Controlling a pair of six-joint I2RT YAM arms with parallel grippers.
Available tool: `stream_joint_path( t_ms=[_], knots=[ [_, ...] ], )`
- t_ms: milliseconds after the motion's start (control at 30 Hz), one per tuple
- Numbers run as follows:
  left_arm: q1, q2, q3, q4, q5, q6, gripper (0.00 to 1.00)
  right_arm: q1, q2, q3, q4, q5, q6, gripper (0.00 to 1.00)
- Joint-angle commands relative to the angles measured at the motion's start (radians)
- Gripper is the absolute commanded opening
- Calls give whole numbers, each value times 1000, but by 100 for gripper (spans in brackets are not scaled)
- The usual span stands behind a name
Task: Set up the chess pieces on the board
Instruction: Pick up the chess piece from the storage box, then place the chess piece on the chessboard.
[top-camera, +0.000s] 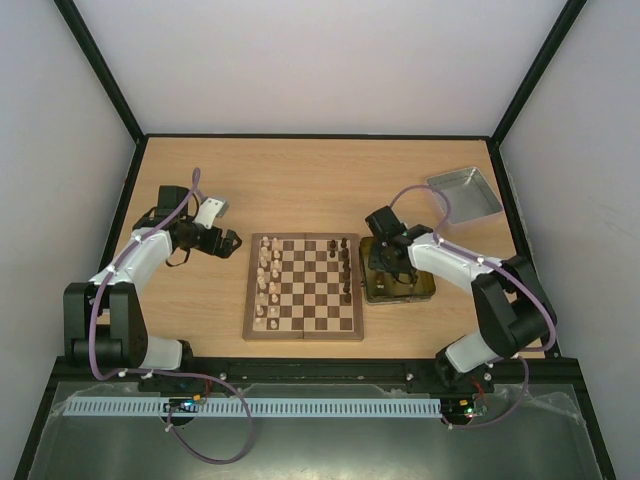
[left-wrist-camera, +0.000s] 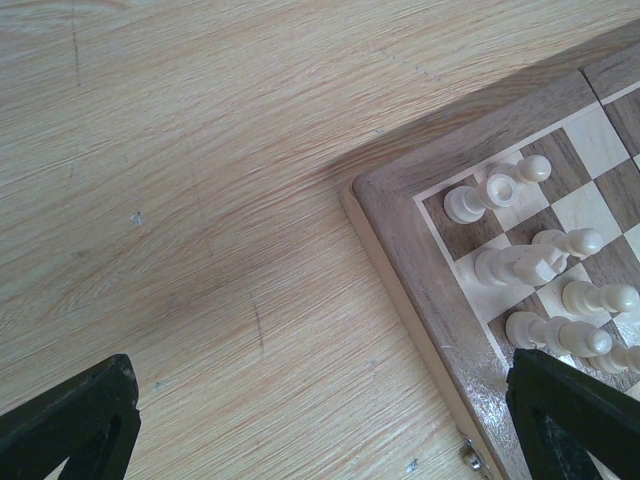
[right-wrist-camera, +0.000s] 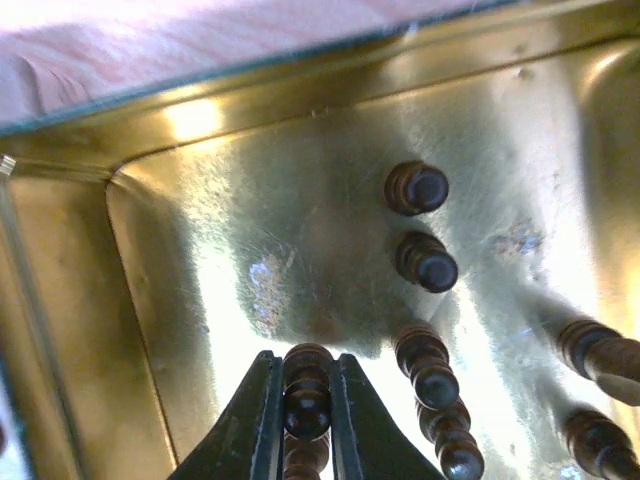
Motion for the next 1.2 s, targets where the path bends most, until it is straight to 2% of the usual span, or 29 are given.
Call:
stream_joint_path(
  t_ms=[0,267,533,800,1167],
  knots=[
    [-5,11,-3,-5,0,5,100,38,-60,76,-90,82,-1,8],
    [-13,12,0,-4,-6,4,100,154,-70,282,-219,127,42,8],
    [-13,11,-1,-3,-9,3,100,251,37,436,-238,98,49,8],
    [-14,10,-2,-3,-12,3,100,314,117,439,-201,77,58,8],
    [-13,15,-4,1,-14,5,100,323,137,365,-148,40,67,9]
  ],
)
